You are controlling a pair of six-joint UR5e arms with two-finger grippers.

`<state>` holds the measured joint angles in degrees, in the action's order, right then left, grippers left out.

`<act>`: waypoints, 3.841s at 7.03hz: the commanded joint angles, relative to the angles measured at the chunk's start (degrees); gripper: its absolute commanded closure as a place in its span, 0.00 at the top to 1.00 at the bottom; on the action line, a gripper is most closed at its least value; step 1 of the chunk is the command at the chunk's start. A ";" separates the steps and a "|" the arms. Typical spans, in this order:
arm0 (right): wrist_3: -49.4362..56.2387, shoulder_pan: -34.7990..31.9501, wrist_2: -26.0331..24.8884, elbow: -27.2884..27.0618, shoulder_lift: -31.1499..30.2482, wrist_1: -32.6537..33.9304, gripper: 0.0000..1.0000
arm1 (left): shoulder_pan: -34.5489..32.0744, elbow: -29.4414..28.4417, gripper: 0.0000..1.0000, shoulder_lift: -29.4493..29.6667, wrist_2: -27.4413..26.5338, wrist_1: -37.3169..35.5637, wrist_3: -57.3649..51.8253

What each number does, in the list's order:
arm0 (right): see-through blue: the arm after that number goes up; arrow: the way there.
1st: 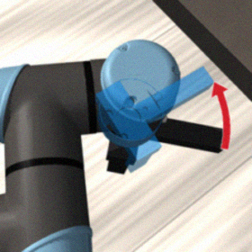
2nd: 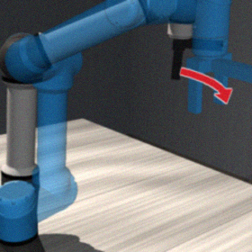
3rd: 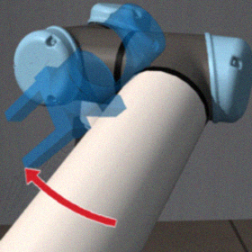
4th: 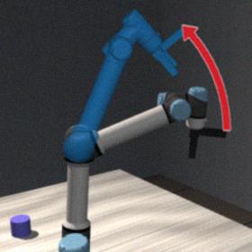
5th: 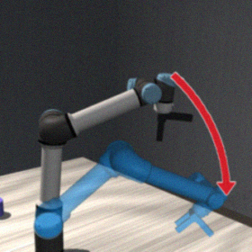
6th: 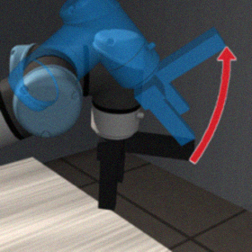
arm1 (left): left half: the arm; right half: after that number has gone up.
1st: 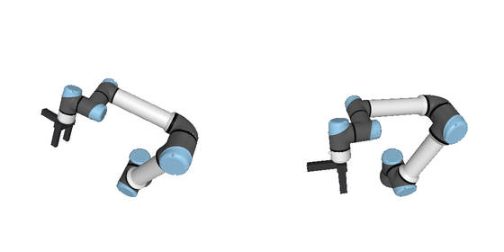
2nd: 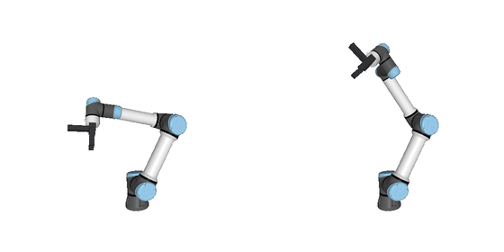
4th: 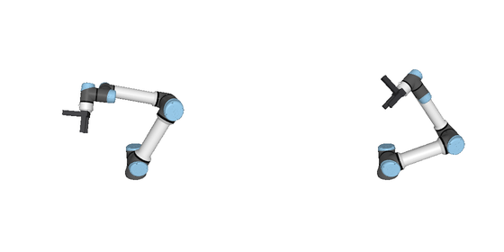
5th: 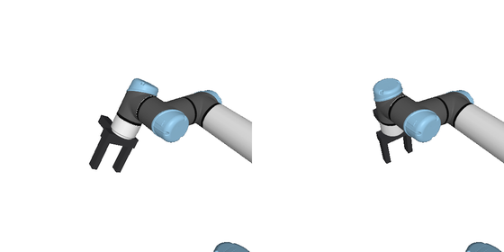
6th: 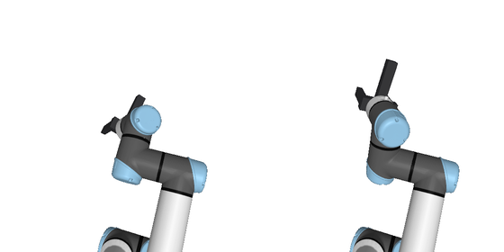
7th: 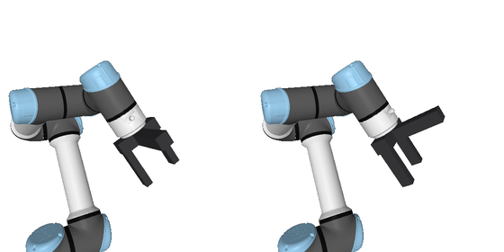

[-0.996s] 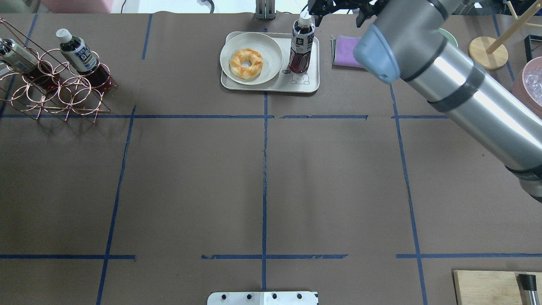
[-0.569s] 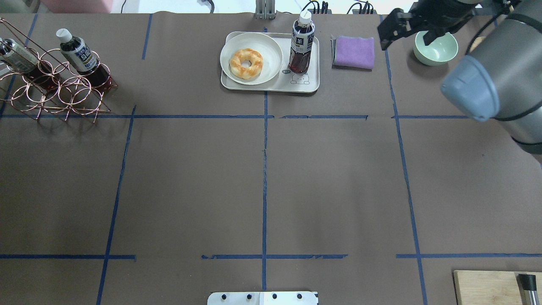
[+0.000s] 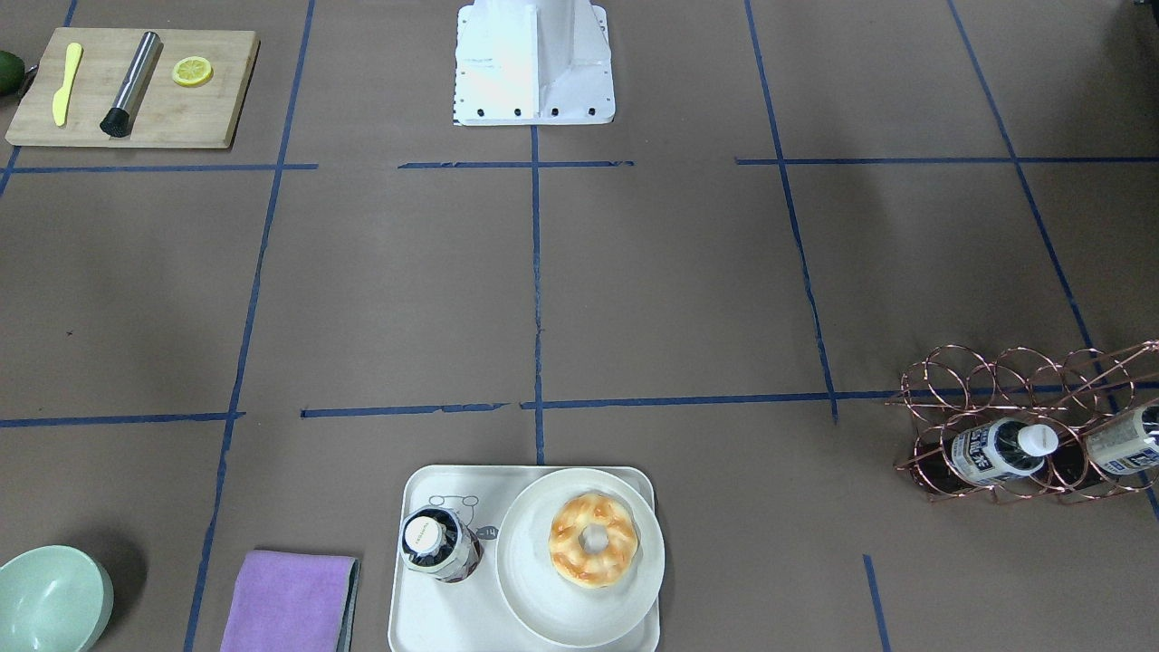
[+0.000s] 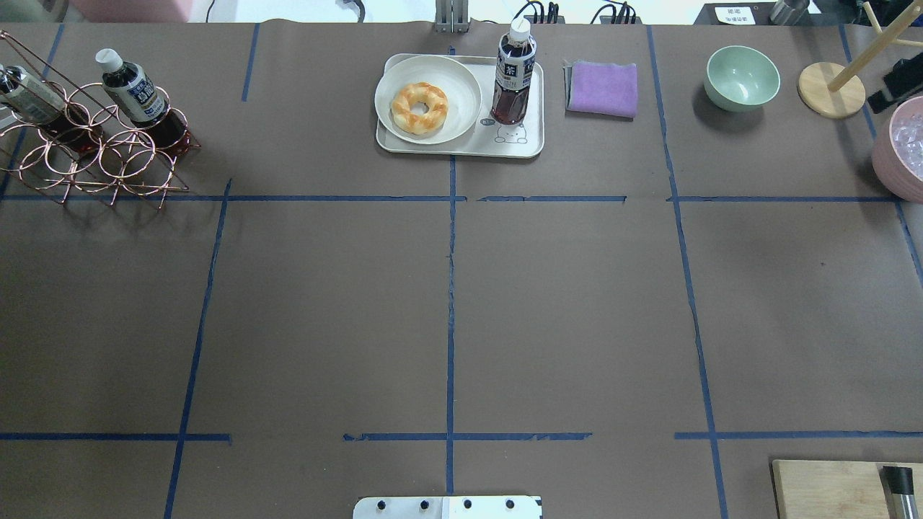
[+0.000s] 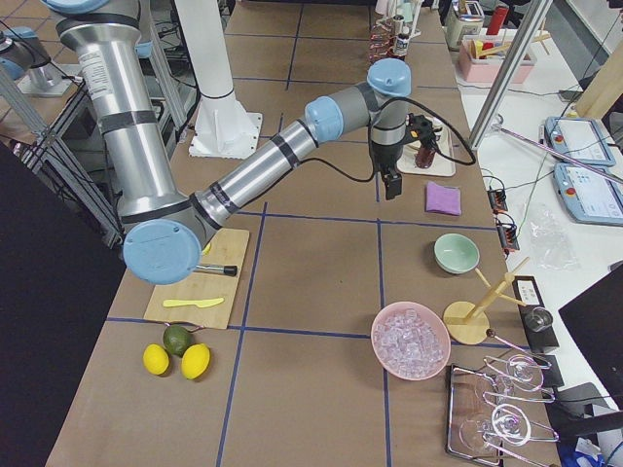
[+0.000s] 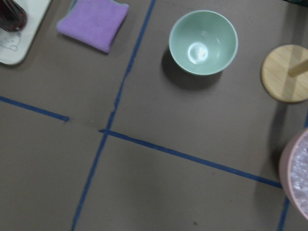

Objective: Place tea on tray

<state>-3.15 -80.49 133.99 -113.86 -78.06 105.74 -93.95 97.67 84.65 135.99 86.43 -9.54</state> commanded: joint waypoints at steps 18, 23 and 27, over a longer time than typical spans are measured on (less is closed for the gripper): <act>8.43 -16.10 7.25 22.29 -15.02 -14.63 1.00 | -0.09 0.24 1.00 -0.71 2.43 0.93 4.00; 8.60 -16.36 5.93 22.10 -14.66 -12.93 1.00 | 0.00 0.06 1.00 -0.62 2.35 0.93 4.09; 8.69 -16.27 5.76 22.19 -14.49 -13.19 1.00 | 0.09 -1.25 1.00 -0.62 2.26 0.93 4.09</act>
<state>5.53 -96.77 139.75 -91.68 -92.57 92.63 -93.92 97.02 83.99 138.28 87.30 -5.43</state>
